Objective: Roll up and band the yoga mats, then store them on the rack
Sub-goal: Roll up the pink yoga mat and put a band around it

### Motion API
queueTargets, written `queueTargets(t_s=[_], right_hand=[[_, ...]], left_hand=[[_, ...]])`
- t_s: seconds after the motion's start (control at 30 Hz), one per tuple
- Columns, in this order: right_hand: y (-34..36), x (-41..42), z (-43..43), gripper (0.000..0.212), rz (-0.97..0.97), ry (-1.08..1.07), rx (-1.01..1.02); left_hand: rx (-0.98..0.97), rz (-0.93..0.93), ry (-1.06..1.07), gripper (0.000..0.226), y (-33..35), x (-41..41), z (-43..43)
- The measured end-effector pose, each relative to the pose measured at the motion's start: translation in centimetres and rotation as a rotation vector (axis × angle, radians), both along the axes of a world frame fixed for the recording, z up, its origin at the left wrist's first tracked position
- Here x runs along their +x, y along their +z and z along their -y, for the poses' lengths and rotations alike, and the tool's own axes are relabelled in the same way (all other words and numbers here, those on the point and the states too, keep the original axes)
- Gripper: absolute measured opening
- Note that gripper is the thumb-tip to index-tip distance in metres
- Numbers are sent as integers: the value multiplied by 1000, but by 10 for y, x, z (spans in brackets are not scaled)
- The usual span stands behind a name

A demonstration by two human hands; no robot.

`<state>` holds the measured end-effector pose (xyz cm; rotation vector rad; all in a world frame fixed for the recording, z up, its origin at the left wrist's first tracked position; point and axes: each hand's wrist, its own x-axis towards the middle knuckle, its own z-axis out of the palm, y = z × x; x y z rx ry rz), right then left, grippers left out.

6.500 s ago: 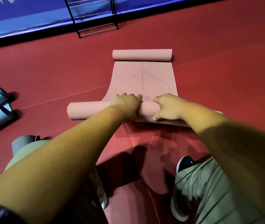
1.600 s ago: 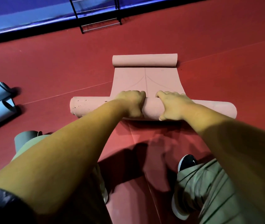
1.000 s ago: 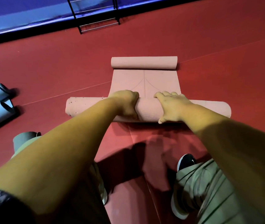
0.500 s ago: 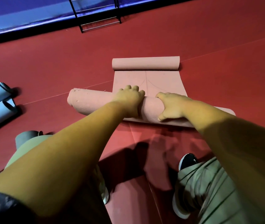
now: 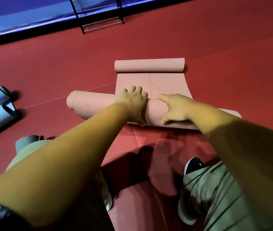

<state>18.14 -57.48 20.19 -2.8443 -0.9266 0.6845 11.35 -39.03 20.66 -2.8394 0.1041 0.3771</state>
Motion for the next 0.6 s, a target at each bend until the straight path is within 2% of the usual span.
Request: queueTargets(t_s=[0.2, 0.37, 0.47, 0.6], right_hand=[[0, -1, -2, 97, -5, 7, -23], [-3, -2, -1, 109, 52, 30, -27], [-5, 0, -2, 106, 88, 38, -18], [-2, 1, -3, 94, 69, 5, -10]], left_hand=[[-208, 34, 63, 71, 3, 3, -5], [-282, -12, 153, 57, 7, 6, -8], [-286, -20, 163, 60, 8, 7, -10], [-169, 15, 62, 79, 5, 6, -6]])
